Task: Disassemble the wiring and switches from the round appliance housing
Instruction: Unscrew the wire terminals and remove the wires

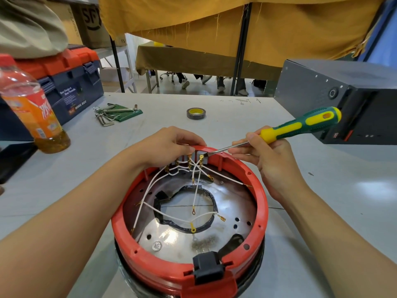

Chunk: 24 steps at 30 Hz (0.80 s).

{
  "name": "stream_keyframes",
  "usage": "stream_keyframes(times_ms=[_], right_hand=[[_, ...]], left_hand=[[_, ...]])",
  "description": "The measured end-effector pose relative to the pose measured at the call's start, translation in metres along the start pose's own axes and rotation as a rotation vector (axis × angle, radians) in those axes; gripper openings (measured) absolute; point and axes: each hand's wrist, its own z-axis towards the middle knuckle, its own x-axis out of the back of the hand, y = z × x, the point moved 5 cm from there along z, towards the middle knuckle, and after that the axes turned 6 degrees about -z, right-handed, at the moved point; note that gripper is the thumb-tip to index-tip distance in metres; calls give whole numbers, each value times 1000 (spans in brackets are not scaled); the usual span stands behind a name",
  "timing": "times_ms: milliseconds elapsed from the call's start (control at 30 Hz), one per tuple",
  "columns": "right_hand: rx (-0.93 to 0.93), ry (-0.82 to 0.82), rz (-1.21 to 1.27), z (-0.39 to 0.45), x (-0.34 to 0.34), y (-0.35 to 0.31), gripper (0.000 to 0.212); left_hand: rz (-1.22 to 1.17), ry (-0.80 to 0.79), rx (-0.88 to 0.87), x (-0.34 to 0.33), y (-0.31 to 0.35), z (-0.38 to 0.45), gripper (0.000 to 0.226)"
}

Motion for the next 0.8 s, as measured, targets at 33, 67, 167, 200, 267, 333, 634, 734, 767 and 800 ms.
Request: stream_keyframes(times_ms=[33,67,167,200,267,333,634,734,767,800], right_hand=[[-12,-1,17,1,1,2,19],[-24,-1,36,2,1,3,20],[-67,0,85,5,1,7,23],[-85,2,105,6,1,9,24],[-124,7,153,7,1,11,28],[-150,9,184,8,1,13,31],[-56,28,68,4,1,4,20],[11,47,-20,0,-1,-5,19],[35,49,-55,-2,-2,-8,19],[60,48,-90,-3,-3,-12,18]], left_hand=[[-3,0,3,0,0,0,29],[-5,0,4,0,-1,1,29],[-4,-4,0,-1,0,1,29],[-4,-4,-3,-1,0,1,29],[-17,-4,-2,-1,-1,2,30],[-31,-5,0,-1,-2,3,29],[-18,12,-2,0,-3,-1,29],[-47,73,-24,3,1,-3,25],[-57,109,-46,5,4,-4,22],[-62,133,-72,7,9,-6,20]])
